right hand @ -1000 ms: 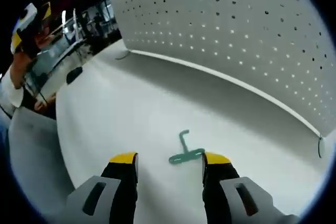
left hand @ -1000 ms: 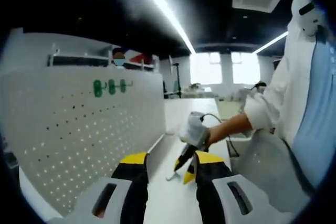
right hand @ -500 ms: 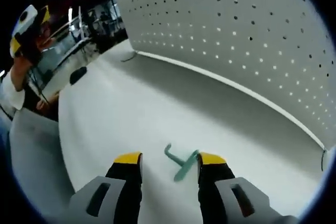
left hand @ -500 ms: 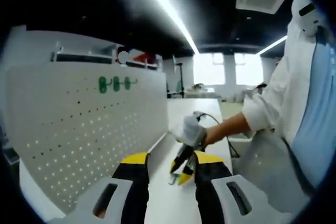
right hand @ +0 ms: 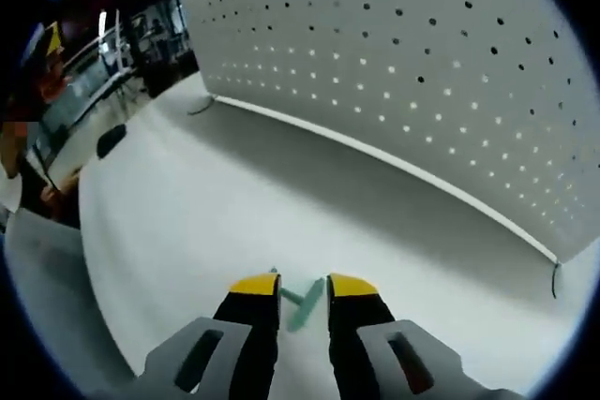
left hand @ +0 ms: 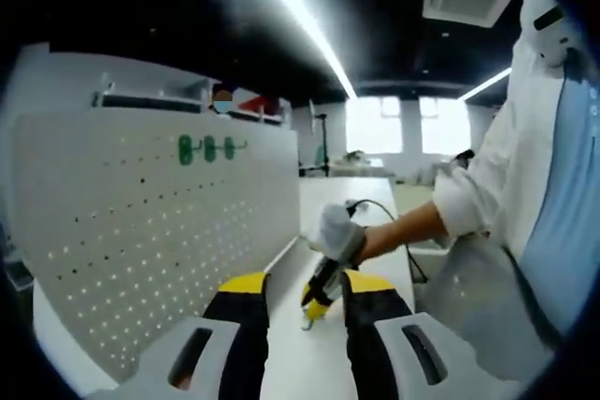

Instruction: Insert the hook assembly into the mounting plate slot until the hook locks in place.

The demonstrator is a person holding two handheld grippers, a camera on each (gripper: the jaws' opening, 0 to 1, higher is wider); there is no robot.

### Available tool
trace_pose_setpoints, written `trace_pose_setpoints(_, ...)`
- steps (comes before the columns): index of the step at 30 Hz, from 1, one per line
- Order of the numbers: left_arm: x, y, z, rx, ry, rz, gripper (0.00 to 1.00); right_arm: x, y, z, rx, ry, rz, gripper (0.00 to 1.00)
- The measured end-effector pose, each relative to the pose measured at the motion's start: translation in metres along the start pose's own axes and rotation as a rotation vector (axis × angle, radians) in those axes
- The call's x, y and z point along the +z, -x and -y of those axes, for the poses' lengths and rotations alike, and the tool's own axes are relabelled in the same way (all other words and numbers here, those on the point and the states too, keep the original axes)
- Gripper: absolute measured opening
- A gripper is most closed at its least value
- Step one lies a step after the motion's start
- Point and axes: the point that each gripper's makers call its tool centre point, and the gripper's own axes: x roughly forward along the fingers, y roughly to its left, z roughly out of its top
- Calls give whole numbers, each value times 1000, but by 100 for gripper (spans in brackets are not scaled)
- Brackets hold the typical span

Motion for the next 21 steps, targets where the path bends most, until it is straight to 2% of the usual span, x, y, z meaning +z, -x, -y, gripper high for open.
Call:
trace_pose_setpoints(5,1,0,0,-2,-1,3,31,-4,0,4,-30,-20,-26,12)
trace_pose_setpoints(21,0,2,1,-3,3,3,30,-8,-6,5,-47,-35,-46,6)
